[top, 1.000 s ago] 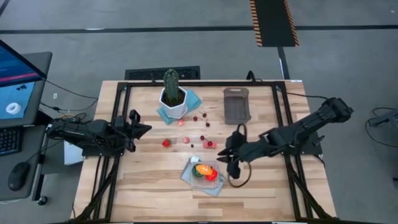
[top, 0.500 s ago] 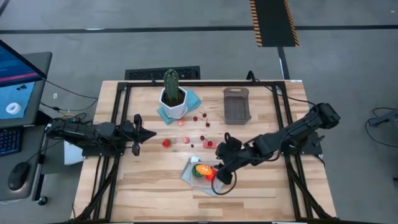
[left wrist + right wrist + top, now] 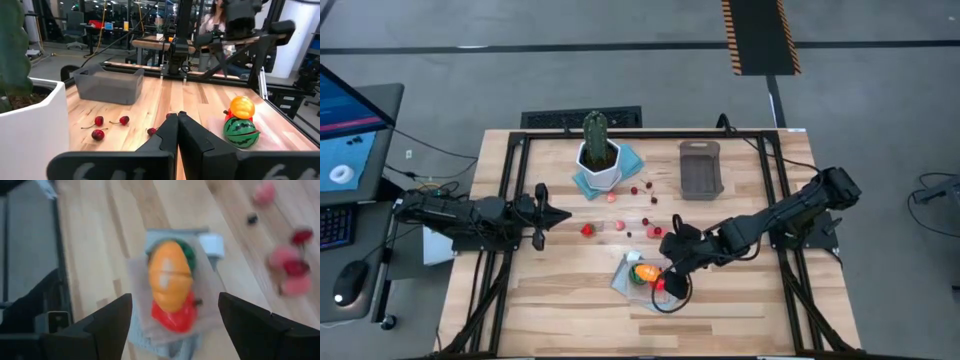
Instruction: Pick and placing Produce into tupperware
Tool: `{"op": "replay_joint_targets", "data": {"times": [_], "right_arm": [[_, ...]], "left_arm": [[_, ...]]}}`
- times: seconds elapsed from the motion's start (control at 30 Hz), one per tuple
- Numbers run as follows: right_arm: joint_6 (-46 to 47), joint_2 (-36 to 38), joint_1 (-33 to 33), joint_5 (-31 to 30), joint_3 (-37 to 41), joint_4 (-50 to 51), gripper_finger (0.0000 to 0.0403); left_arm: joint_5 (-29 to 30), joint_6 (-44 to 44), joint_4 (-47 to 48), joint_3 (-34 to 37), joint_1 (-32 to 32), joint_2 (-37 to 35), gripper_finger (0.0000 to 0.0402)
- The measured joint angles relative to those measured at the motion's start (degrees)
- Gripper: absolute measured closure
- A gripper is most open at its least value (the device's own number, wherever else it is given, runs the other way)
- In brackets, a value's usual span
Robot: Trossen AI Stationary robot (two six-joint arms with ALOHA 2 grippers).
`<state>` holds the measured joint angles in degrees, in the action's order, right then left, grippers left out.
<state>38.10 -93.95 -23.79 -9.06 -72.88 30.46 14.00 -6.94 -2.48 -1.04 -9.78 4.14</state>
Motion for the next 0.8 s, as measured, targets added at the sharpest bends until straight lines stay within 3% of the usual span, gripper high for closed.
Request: {"op": "replay_joint_targets", "data": {"times": [0.57, 0.8], "right_arm": [[-5.6, -2.0, 1.0, -2.1, 0.0, -7.9, 0.0081], [-8.1, -4.7, 1.1, 1.9, 0.2, -9.4, 0.0081]], "left_arm": [[0.1, 0.1, 0.4, -0.1, 0.0, 0.0, 0.0401], [0.2, 0.3, 0.5, -0.1, 0.0, 0.0, 0.0401]]}}
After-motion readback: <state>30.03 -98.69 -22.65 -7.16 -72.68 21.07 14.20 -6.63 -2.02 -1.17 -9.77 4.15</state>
